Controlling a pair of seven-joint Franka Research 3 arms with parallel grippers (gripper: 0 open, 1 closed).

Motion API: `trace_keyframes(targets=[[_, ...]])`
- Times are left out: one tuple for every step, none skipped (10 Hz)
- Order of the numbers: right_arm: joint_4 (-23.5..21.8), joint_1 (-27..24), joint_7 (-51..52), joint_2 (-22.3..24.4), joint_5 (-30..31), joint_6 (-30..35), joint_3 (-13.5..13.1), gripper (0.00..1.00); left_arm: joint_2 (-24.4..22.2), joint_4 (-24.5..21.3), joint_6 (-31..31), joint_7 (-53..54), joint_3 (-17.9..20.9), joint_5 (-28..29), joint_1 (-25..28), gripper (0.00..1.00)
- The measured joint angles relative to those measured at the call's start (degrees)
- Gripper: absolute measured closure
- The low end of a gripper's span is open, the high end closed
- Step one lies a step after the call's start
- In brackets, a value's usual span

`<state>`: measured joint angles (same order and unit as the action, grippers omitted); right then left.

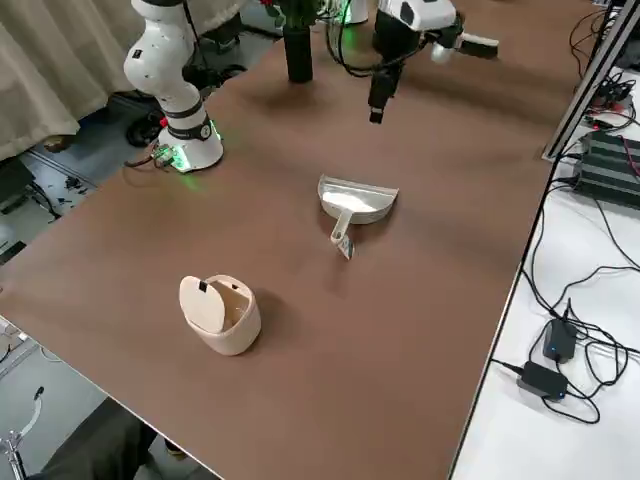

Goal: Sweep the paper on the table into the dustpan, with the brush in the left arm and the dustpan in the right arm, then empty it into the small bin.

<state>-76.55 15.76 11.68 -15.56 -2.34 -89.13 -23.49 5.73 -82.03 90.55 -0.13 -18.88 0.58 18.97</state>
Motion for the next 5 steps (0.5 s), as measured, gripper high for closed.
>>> trace_keyframes(targets=[[0.06,-5.50,-0.35,0.97,0.01,0.00,5.51,0.00,0.00,0.00,0.00,0.00,0.01,0.00,0.02,0.00],[0.08,-12.13,-0.75,1.69,0.19,-0.15,13.04,0.00,0.00,-0.01,0.00,0.00,0.05,0.00,0.08,0.00],[0.09,-15.54,-3.52,1.87,1.00,-0.70,17.59,0.00,0.01,-0.02,-0.01,0.00,0.10,0.00,0.20,0.00],[0.08,-15.49,-10.33,1.84,2.24,-1.37,19.35,0.00,0.06,-0.06,-0.03,0.00,0.13,0.00,0.39,0.00],[0.08,-14.09,-17.05,1.84,3.39,-1.95,20.29,0.00,0.16,-0.18,-0.04,0.00,0.14,0.00,0.58,0.00]])
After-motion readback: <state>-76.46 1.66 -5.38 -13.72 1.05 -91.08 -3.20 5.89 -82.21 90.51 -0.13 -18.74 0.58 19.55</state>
